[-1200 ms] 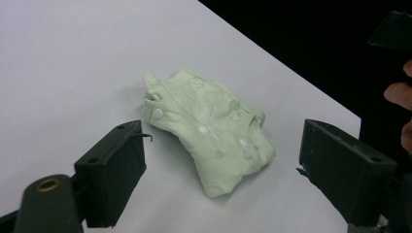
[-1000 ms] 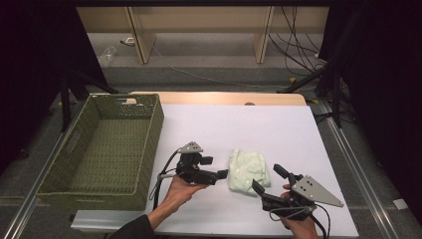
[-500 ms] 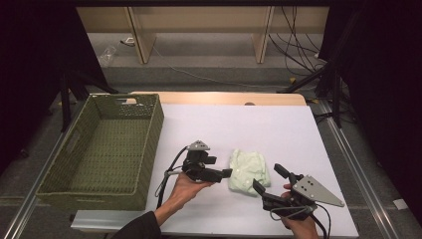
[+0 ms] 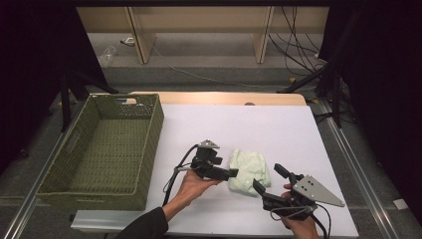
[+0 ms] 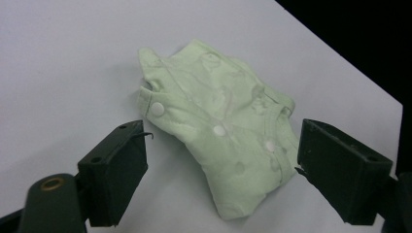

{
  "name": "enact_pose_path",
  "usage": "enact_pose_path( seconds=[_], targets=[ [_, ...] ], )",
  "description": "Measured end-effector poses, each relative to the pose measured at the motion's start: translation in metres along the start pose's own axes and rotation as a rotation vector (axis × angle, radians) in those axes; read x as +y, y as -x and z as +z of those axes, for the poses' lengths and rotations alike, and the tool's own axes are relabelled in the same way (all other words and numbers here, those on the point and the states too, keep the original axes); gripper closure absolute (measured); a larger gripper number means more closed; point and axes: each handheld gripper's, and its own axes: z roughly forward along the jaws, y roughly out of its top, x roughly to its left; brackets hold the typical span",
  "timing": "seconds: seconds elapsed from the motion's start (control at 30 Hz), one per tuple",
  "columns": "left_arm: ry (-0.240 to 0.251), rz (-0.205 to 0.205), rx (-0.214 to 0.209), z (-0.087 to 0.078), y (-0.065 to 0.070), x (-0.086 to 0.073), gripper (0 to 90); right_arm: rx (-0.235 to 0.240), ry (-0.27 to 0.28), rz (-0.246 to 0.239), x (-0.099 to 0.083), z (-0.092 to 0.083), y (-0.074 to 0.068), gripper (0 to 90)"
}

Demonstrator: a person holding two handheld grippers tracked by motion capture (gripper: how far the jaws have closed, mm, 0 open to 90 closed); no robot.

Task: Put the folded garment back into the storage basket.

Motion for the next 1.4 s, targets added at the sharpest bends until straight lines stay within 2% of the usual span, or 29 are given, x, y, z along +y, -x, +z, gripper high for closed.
enact_pose_path(
  seconds=[0.27, 0.67, 0.83, 1.4],
  targets=[
    [-0.034, -0.015, 0.005, 0.01, -0.002, 0.005, 17.8, 0.001, 0.003, -0.002, 0.0, 0.0, 0.0, 17.8],
    [-0.13, -0.059, 0.011, 0.026, -0.006, 0.013, 20.2, 0.002, 0.006, -0.001, 0.0, 0.0, 0.0, 17.8],
    [-0.155, -0.093, -0.012, 0.029, -0.009, 0.014, 21.4, 0.004, 0.007, -0.001, 0.001, -0.001, 0.0, 17.9],
    [-0.224, -0.121, -0.055, 0.044, -0.01, 0.014, 32.5, 0.011, 0.003, -0.005, 0.001, -0.001, -0.001, 18.3]
  ],
)
